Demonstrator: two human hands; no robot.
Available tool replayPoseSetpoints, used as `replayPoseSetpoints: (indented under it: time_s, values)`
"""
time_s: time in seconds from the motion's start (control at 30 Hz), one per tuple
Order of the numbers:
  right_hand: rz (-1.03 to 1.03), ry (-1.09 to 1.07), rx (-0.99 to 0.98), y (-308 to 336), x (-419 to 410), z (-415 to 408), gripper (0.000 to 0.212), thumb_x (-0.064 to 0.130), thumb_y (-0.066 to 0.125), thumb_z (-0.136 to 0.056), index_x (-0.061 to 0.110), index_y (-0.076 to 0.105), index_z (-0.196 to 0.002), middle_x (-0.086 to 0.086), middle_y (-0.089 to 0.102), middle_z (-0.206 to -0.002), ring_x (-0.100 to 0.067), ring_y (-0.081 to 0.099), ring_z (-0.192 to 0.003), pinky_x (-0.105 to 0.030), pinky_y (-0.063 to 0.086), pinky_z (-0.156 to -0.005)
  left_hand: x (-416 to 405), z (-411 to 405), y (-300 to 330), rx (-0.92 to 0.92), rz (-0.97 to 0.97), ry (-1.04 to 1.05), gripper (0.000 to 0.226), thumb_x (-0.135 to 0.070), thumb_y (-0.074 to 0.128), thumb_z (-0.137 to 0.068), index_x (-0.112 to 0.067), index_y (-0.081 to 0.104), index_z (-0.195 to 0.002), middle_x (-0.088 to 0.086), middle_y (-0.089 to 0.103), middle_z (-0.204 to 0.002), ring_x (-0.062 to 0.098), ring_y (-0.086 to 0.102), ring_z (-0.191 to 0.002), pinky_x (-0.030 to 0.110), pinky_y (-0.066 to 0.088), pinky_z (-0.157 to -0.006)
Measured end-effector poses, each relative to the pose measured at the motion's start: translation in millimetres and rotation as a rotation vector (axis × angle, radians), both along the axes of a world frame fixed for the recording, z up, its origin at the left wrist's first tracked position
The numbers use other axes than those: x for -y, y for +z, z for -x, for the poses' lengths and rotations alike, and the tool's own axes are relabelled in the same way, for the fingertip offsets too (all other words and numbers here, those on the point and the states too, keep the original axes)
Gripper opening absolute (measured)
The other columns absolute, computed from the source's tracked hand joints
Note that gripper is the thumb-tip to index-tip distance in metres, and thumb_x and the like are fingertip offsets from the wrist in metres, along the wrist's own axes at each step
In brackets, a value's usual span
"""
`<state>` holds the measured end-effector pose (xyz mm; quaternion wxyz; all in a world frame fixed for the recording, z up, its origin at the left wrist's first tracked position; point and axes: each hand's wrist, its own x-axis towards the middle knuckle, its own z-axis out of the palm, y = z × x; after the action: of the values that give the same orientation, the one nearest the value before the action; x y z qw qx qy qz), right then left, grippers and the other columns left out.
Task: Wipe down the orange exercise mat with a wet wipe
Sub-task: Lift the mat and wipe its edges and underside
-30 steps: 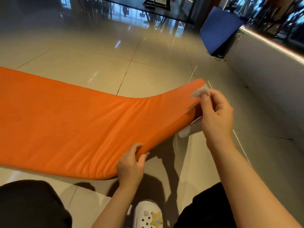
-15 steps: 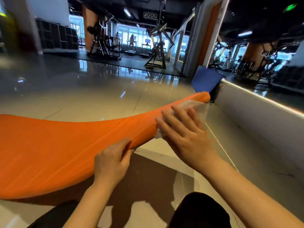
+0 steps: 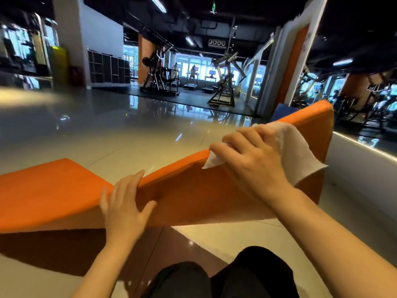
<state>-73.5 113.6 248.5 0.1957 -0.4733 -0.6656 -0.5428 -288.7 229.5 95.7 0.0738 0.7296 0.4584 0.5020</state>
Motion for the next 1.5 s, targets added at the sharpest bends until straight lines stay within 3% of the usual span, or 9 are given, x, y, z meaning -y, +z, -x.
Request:
replayPoseSetpoints:
  time_s: [0.13,0.27,0.37,0.47,0.63,0.87,1.17,1.33,1.5]
  values:
    - [0.044,-0.074,-0.229,-12,25,-24,0.019,0.023,0.056,-0.090,0.020,0.072,-0.101,-0.005,0.067,-0.099,-0.031,0.057,-0.095,-0.042,0.029,-0.088,-22,12,4,0.059,0.170,0.006,0.045,-0.032,0.079,-0.079,-0.016,0.063,-0.119,0.010,0.062,-0.119,0.036,0.051,-0.118,0.057,0.016,-0.112]
    - [-0.052,-0.174,-0.424,-10,63,-61,0.028,0.020,0.059,-0.080,0.020,0.071,-0.106,-0.006,0.067,-0.101,-0.029,0.054,-0.097,-0.041,0.026,-0.090,-13,-35,45,0.130,0.005,-0.164,0.025,-0.016,0.083,-0.076,-0.016,0.066,-0.094,-0.003,0.059,-0.095,0.027,0.056,-0.098,0.041,0.023,-0.097]
    - [-0.120,-0.227,-0.538,-3,104,-97,0.036,0.021,0.049,-0.080,0.016,0.069,-0.109,-0.010,0.067,-0.104,-0.027,0.049,-0.100,-0.040,0.026,-0.088,14,-72,82,0.213,-0.181,-0.291,0.018,-0.027,0.074,-0.072,-0.021,0.064,-0.085,-0.012,0.054,-0.087,0.004,0.045,-0.088,0.032,0.019,-0.088]
    - [-0.140,-0.293,-0.673,-11,145,-135,0.038,0.025,0.047,-0.082,0.014,0.069,-0.112,-0.012,0.068,-0.107,-0.033,0.056,-0.102,-0.044,0.030,-0.089,30,-107,120,0.173,-0.373,-0.401,0.026,-0.041,0.062,-0.068,-0.019,0.067,-0.082,-0.015,0.051,-0.083,0.008,0.045,-0.082,0.027,0.016,-0.075]
    - [-0.094,-0.398,-0.859,-31,173,-176,0.031,0.033,0.052,-0.086,0.027,0.067,-0.112,-0.008,0.070,-0.108,-0.036,0.060,-0.101,-0.058,0.042,-0.085,24,-167,151,0.000,-0.482,-0.536,0.041,-0.055,0.059,-0.069,-0.018,0.070,-0.085,-0.012,0.051,-0.084,0.012,0.046,-0.085,0.027,0.013,-0.074]
    - [0.097,-0.597,-0.902,-80,166,-214,0.048,0.052,0.040,-0.086,0.025,0.071,-0.112,-0.003,0.071,-0.108,-0.033,0.061,-0.101,-0.050,0.041,-0.085,0,-225,75,-0.287,-0.200,-0.569,0.065,-0.072,0.050,-0.073,-0.019,0.070,-0.104,-0.004,0.064,-0.097,0.020,0.059,-0.097,0.033,0.022,-0.091]
    - [0.126,-0.562,-0.892,-100,167,-237,0.052,0.050,0.038,-0.087,0.019,0.069,-0.114,-0.010,0.071,-0.109,-0.039,0.063,-0.100,-0.056,0.044,-0.086,17,-218,51,-0.485,-0.535,-0.381,0.068,-0.068,0.056,-0.075,-0.020,0.057,-0.123,0.005,0.064,-0.112,0.025,0.052,-0.102,0.045,0.029,-0.091]
    - [0.136,-0.555,-0.895,-98,159,-241,0.047,0.049,0.046,-0.085,0.018,0.064,-0.116,-0.009,0.071,-0.103,-0.037,0.065,-0.094,-0.053,0.047,-0.084,11,-217,55,-0.706,-0.524,-0.324,0.119,-0.041,0.097,-0.033,-0.022,0.045,-0.138,0.010,0.060,-0.117,0.034,0.059,-0.104,0.060,0.039,-0.092]
    - [0.101,-0.446,-0.943,-92,160,-242,0.046,0.057,0.045,-0.081,0.017,0.058,-0.099,-0.003,0.065,-0.087,-0.022,0.054,-0.078,-0.046,0.042,-0.077,24,-212,47,-0.646,-0.581,-0.271,0.105,-0.023,0.093,-0.040,-0.021,0.047,-0.135,0.008,0.058,-0.116,0.032,0.054,-0.103,0.052,0.032,-0.090]
